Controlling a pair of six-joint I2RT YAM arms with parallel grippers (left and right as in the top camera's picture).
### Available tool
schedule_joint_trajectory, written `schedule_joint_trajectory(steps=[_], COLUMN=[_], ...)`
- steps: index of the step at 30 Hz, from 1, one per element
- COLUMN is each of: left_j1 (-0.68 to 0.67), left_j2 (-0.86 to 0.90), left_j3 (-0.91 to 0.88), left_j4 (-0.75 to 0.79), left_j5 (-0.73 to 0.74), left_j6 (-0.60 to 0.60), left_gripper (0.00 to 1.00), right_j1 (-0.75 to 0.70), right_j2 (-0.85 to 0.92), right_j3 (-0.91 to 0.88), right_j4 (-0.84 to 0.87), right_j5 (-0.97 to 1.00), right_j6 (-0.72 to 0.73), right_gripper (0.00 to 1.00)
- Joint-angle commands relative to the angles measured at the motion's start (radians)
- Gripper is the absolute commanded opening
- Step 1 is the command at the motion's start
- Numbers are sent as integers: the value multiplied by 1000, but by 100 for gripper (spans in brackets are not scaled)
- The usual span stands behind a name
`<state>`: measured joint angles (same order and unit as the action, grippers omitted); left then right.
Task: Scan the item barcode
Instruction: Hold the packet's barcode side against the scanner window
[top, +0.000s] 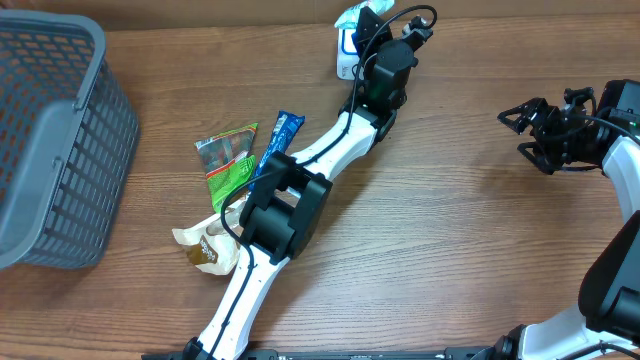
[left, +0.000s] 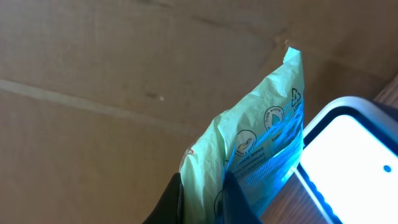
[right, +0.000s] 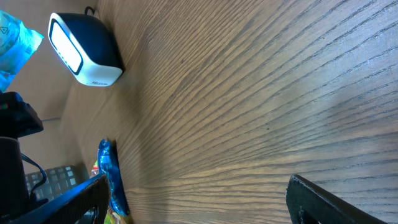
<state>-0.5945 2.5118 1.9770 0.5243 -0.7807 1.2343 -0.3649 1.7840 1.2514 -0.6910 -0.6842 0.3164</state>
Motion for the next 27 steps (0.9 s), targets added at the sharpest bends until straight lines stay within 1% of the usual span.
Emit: schedule_joint_trajectory(steps=[1,5,9,13,22,27], left_j1=[19,28,35,35,33,33], left_j2=[2,2,2,2,2,2], left_j3=[13,13,13,13,13,13], left_j4=[39,83,81,70,-21,-34], left_j5=[25,36,68,68,60,55], left_j6=[42,68,68,66,-38,-41], left_gripper=[4,4,4,4,4,4], right_j1=[4,4,4,4,4,4], right_j2=[-19,-19,-19,-19,-19,-19], right_j3=[26,26,26,26,26,26], right_j4=[5,10,18,16,5,5], right_j5=[-13,-13,-9,13,14,17], right_j6=[-11,-11,-11,-15,-38,-37], right_gripper=[91,91,91,91,91,91])
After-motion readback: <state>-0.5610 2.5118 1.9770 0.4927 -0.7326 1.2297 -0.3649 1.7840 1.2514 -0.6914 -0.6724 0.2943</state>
